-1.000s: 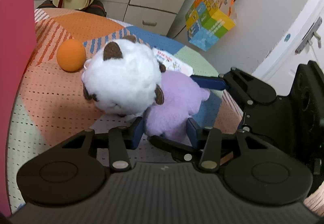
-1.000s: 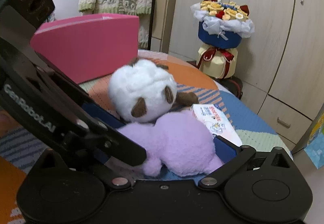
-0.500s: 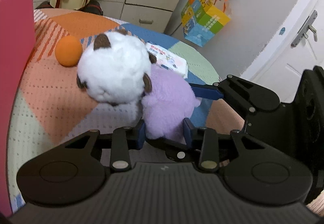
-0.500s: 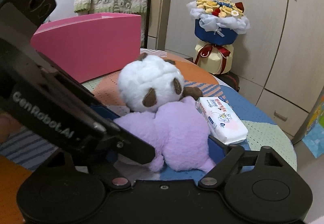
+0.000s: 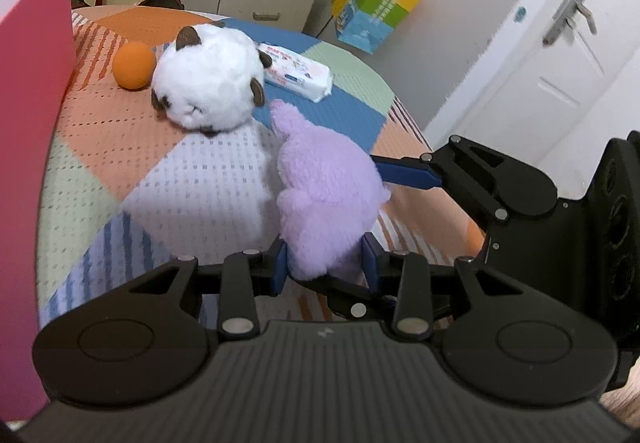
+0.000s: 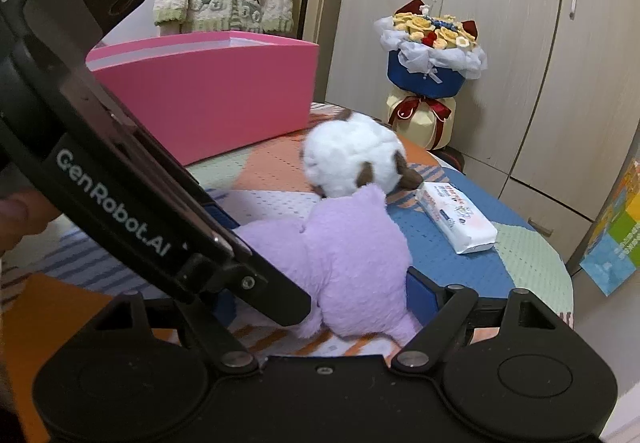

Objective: Organize soft objects
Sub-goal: 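Carry the lavender bear over the pink box with both grippers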

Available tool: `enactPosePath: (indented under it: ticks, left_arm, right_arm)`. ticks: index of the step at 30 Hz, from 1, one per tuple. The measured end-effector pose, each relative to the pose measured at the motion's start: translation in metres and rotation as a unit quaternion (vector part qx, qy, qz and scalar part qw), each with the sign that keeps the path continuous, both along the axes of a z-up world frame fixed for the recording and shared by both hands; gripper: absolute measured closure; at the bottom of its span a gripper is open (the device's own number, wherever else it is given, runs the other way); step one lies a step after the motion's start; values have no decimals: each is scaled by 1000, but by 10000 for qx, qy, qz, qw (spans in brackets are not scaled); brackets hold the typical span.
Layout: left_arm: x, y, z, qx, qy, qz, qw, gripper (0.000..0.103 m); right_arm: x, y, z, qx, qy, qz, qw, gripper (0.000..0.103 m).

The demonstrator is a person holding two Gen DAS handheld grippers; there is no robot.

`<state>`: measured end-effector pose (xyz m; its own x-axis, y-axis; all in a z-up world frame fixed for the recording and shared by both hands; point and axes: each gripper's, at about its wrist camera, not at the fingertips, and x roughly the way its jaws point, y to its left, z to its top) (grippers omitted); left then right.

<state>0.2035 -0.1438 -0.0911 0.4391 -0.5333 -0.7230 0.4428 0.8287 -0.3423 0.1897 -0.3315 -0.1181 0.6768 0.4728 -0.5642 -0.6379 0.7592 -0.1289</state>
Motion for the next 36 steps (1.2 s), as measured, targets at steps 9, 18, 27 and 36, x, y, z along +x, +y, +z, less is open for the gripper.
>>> enactPosePath:
  ticks: [9,18,27,36]
  left_arm:
    - [-44,15,21,277,-80,-433,9986,67]
    - [-85,36,42,411,-174,-688,9966,68]
    - [-128,59,62,407,-327,-730,9960,68]
    - [-159,108,97,434,-386,-571,9967,68]
  right_arm:
    - [-49,18,19,6,100,-211,9997,18]
    - [-89,35,38,68,237,-320,9992,18]
    - [-126,56,60,-109,148,-266,9995,18]
    - [-152,105,100,-454,145,225,9986,19]
